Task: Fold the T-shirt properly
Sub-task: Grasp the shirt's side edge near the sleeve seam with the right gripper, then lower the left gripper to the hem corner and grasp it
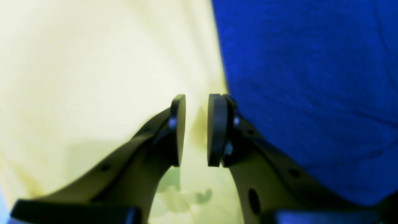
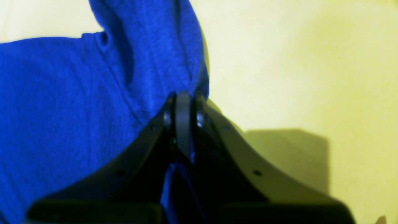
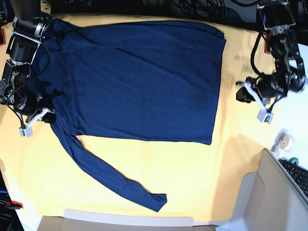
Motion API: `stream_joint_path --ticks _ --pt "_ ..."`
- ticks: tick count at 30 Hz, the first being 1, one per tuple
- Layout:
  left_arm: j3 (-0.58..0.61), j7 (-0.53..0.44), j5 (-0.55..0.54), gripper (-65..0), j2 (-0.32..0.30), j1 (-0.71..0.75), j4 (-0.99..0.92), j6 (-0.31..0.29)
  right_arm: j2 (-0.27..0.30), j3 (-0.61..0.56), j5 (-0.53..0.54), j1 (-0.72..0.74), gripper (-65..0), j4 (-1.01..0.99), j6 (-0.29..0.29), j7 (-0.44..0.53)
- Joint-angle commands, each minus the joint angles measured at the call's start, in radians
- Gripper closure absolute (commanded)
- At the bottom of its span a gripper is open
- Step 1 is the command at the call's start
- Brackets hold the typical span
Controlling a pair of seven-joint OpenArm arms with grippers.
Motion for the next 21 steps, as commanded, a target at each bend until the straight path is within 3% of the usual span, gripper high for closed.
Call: stream_joint_path --ticks 1,5,9,12,17,21 --pt "-0.004 -0.011 -0.009 -14.2 -0.016 -0.072 -0.043 -0.001 0.009 -0.002 -0.036 0.006 0.0 0.004 0.005 -0.034" --pt "-0.002 -0.024 -0.011 -18.7 -0.011 -0.255 -0.299 -0.006 0.009 -0.002 -0.042 0.006 0.0 0.004 0.005 -0.034" --pt "0.008 -0.054 -0.011 -19.4 -0.008 -0.423 -0.532 -0.060 0.009 -0.001 -0.042 0.006 0.0 0.004 0.005 -0.039" --pt "0.108 -0.129 -0.011 -19.4 -0.011 -0.517 -0.699 -0.069 0.008 -0.001 -0.039 0.006 0.0 0.004 0.005 -0.039" --pt "0.266 -0.278 -0.012 -19.4 -0.002 -0.554 -0.864 -0.064 0.008 -0.001 -0.037 0.001 0.0 0.004 0.005 -0.042" --pt "0.300 -0.295 -0.017 -19.4 0.024 -0.554 -0.868 -0.063 0.008 0.004 -0.037 -0.009 0.0 0.006 0.005 -0.042"
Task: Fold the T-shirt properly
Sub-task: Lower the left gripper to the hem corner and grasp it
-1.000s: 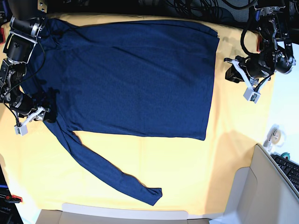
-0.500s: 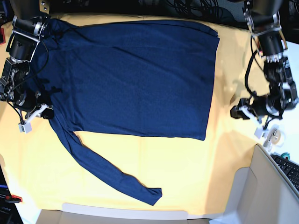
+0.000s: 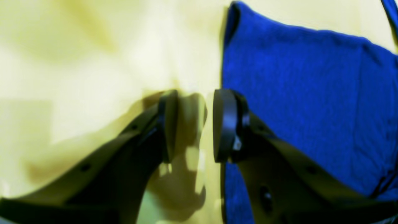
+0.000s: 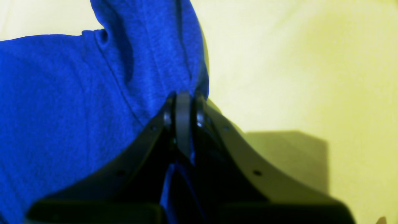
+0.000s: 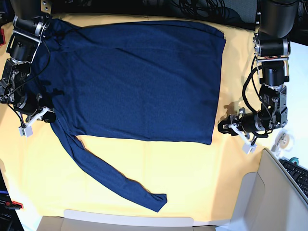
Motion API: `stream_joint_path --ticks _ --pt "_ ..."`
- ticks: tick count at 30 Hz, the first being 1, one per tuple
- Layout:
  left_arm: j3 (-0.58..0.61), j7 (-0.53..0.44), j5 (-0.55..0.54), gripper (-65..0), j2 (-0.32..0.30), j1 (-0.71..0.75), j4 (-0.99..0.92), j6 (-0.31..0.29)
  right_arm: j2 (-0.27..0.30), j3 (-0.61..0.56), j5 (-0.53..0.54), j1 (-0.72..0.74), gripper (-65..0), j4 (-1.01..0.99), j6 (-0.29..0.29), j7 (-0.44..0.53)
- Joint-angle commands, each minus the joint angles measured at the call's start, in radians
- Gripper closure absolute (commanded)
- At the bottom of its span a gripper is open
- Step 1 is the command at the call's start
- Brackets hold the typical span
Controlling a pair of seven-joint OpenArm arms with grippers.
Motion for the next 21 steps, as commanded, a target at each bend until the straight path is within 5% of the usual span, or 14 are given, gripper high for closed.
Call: stream_joint_path --ticks 1,21 --pt "-0.001 0.004 0.005 -19.4 0.004 -0.022 0.010 0.003 0.010 -0.002 -0.035 0.001 0.0 0.002 0.002 -0.051" --pt "0.010 -0.062 0.017 -19.4 0.093 -0.107 0.007 0.004 -0.002 0.003 -0.034 -0.026 0.0 0.005 0.002 -0.051"
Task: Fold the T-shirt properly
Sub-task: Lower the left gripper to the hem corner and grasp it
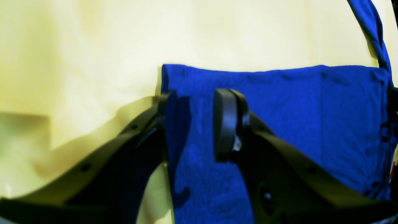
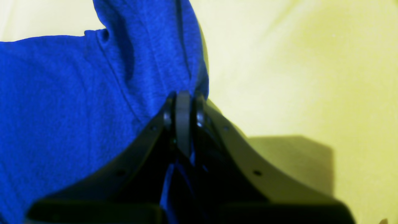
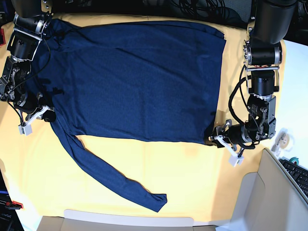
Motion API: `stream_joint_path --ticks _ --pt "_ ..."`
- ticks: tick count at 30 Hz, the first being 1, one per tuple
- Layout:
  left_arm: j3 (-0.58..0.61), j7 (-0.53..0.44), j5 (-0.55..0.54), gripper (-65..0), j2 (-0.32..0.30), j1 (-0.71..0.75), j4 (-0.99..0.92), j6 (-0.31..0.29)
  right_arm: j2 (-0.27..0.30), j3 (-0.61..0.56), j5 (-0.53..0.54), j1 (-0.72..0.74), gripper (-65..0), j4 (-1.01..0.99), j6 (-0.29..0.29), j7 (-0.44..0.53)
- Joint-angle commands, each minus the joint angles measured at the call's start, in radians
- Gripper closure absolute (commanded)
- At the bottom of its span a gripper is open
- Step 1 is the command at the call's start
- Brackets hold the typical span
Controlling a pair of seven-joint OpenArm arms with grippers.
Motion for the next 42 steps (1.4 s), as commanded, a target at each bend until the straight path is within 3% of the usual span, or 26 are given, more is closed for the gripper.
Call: stream_joint_path --ticks 1,5,11,20,28,33,36,39,42 --pt "-0.001 -0.029 -0.001 -19.4 -0.006 -0.032 0.014 -0.005 0.002 -0.004 -0.040 -0.004 0.0 -0.002 0.002 -0.070" --pt "-0.003 -0.058 0.074 -19.5 -0.004 -0.032 -0.023 -0.005 0.002 -0.004 -0.040 -0.004 0.0 -0.002 0.002 -0.070" --pt "-0.003 -0.116 0.085 -19.5 -0.004 -0.033 -0.117 -0.005 0.002 -0.004 -0.040 -0.004 0.0 -0.002 0.002 -0.070" --pt "-0.003 -0.107 0.085 -19.5 -0.004 -0.030 -0.117 -0.005 0.003 -0.004 -0.040 -0.004 0.0 0.000 0.002 -0.070" --pt "-0.003 -0.105 0.085 -19.5 0.051 -0.013 -0.117 -0.005 0.003 -0.004 -0.043 -0.004 0.0 0.000 0.002 -0.070" --pt "-0.003 -0.105 0.085 -19.2 0.053 -0.010 -0.117 -0.008 0.003 -0.005 -0.045 -0.004 0.0 0.000 0.002 -0.070" --pt "-0.001 -0.105 0.085 -14.4 0.053 -0.010 -0.117 -0.009 0.003 -0.009 -0.045 -0.004 0.0 0.000 0.002 -0.070" --pt "0.000 -0.108 0.085 0.0 0.053 -0.010 -0.117 -0.009 0.002 -0.009 -0.045 -0.004 0.0 0.000 0.002 -0.070" --pt "0.065 -0.107 0.085 -0.5 0.049 -0.013 -0.114 -0.009 0.002 -0.009 -0.042 -0.004 0.0 0.000 0.002 -0.070"
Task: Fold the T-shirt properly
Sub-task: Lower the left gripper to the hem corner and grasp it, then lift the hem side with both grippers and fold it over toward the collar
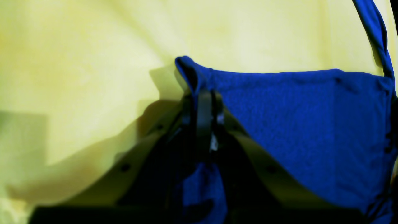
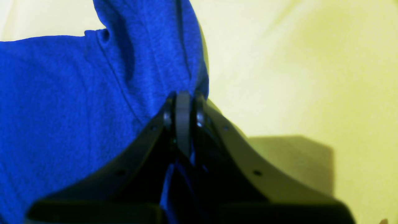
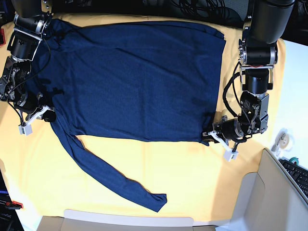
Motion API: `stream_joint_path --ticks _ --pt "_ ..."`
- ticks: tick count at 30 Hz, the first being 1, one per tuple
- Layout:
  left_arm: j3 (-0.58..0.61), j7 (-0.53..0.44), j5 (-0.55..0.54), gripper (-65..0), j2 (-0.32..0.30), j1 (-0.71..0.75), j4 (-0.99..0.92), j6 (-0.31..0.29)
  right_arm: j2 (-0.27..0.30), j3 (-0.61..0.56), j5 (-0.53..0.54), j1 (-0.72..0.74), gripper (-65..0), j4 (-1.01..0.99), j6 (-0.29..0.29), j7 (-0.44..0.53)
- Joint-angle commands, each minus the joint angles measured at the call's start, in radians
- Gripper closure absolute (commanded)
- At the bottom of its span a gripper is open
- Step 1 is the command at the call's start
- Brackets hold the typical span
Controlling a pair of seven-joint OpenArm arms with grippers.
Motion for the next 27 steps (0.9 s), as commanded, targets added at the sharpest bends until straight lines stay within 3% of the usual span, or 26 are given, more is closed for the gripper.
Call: stream_joint_path --ticks 1,6,11,16,27 --pt "0.022 0.041 0.027 -0.1 0.004 -0.013 0.006 0.001 0.003 -0.009 -0.041 -0.004 0.0 0.000 0.002 -0.070" --pt "0.032 0.081 0.026 0.0 0.001 0.010 0.152 0.001 0.005 -0.005 -0.040 -0.004 0.0 0.001 0.002 -0.070" --pt "0.025 0.158 0.023 0.0 -0.041 0.073 0.360 0.004 0.009 -0.005 -0.043 -0.007 0.0 0.050 0.002 -0.072" --pt "-0.083 0.222 0.023 0.0 -0.064 0.143 0.514 0.002 0.009 -0.005 -0.046 -0.046 0.0 0.202 0.002 -0.072" --pt "-0.263 0.386 0.023 0.0 -0.119 0.338 0.888 0.001 0.032 -0.002 -0.046 -0.158 0.0 0.334 0.002 -0.065"
